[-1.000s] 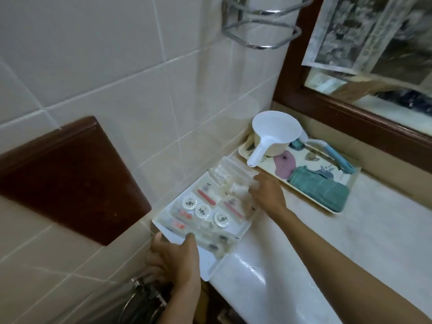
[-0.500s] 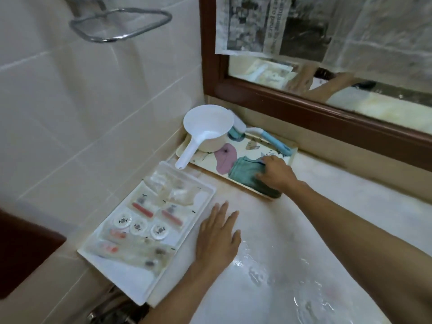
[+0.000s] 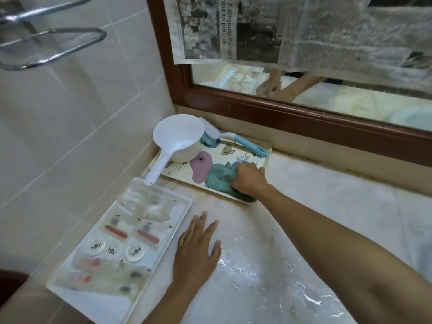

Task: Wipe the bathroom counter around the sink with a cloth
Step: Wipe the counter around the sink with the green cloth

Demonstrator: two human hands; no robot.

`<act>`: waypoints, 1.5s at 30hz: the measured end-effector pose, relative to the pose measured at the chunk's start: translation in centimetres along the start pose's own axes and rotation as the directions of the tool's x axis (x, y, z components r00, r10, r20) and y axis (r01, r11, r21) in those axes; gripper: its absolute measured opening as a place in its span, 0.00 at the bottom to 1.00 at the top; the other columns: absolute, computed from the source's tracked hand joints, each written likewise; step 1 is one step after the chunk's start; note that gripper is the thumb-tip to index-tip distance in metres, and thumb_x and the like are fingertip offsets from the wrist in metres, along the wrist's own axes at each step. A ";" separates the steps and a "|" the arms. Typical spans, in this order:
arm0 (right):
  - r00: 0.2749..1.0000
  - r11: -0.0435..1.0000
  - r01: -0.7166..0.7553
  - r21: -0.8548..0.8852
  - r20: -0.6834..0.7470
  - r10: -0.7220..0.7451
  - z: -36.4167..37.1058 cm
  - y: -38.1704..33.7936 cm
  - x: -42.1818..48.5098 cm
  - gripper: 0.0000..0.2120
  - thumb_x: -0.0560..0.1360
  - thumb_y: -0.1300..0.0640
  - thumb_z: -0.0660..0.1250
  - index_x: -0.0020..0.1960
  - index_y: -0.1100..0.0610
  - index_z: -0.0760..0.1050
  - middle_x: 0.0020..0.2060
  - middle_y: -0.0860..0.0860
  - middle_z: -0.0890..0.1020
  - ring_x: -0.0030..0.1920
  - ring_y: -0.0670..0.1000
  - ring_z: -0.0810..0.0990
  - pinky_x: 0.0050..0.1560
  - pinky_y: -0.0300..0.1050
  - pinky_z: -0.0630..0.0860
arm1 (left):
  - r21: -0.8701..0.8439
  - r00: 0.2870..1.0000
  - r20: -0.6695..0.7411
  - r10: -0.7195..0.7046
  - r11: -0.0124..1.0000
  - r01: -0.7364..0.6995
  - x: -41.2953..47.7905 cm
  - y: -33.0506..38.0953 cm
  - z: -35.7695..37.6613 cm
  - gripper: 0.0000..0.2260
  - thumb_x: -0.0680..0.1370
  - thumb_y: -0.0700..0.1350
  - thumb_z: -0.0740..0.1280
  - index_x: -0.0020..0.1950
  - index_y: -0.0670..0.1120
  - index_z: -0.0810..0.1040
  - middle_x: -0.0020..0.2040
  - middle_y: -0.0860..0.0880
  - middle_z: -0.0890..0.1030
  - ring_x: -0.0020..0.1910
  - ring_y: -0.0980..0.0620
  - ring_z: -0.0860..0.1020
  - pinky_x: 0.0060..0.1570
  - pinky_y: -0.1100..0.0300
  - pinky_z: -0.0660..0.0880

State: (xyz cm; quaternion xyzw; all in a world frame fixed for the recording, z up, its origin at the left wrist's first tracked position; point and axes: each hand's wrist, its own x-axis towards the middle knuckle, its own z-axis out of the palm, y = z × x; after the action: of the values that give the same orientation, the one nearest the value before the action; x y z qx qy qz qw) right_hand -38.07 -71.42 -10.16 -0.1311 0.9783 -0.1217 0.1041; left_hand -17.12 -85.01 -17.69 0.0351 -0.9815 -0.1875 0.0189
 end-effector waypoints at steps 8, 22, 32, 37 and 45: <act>0.935 0.791 -0.141 0.595 -0.182 0.303 -5.2 3.3 -9.9 0.10 0.72 0.53 0.71 0.47 0.55 0.72 0.43 0.50 0.80 0.43 0.52 0.78 0.43 0.47 0.77 | -0.028 1.000 0.006 0.004 1.000 -0.004 -0.1 0.0 -0.3 0.27 0.76 0.61 0.48 0.74 0.59 0.67 0.79 0.57 0.55 0.78 0.55 0.53 0.70 0.54 0.59; 0.656 0.705 -0.709 0.024 -0.342 0.672 1.5 19.1 -28.3 0.25 0.72 0.46 0.62 0.64 0.59 0.69 0.63 0.59 0.73 0.60 0.63 0.71 0.57 0.57 0.69 | -0.247 0.991 0.123 -0.043 0.966 0.073 1.6 6.8 -1.9 0.15 0.75 0.46 0.68 0.62 0.51 0.77 0.74 0.49 0.63 0.74 0.48 0.60 0.69 0.49 0.58; 0.829 0.839 -0.542 0.049 -0.135 0.544 4.7 17.6 -25.2 0.30 0.77 0.40 0.34 0.78 0.45 0.39 0.77 0.45 0.39 0.77 0.50 0.35 0.75 0.50 0.38 | -0.060 0.968 0.124 0.218 0.975 -0.212 3.9 7.0 0.7 0.27 0.72 0.53 0.56 0.70 0.49 0.72 0.76 0.49 0.65 0.76 0.45 0.60 0.67 0.43 0.63; 0.937 0.944 -0.329 0.013 -0.122 0.328 6.7 14.9 -28.6 0.27 0.78 0.43 0.36 0.77 0.41 0.40 0.77 0.41 0.39 0.76 0.46 0.34 0.74 0.48 0.35 | 0.005 0.967 0.077 0.241 0.970 -0.242 3.4 7.7 0.9 0.26 0.72 0.50 0.57 0.68 0.46 0.73 0.74 0.46 0.69 0.74 0.42 0.63 0.64 0.40 0.65; 0.908 0.925 -0.380 -0.010 -0.193 0.371 4.7 22.3 -26.5 0.29 0.77 0.43 0.37 0.77 0.42 0.50 0.78 0.44 0.50 0.78 0.50 0.46 0.72 0.46 0.42 | 0.074 0.968 0.066 0.241 0.967 -0.245 3.5 7.9 1.5 0.28 0.71 0.53 0.53 0.67 0.45 0.74 0.72 0.44 0.70 0.73 0.41 0.65 0.61 0.39 0.67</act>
State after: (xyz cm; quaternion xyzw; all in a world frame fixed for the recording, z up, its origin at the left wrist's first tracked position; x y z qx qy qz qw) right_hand -17.11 -44.05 -15.95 0.0691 0.9933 -0.0879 0.0300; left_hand -21.14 -77.44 -16.09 -0.0901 -0.9853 -0.1446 0.0123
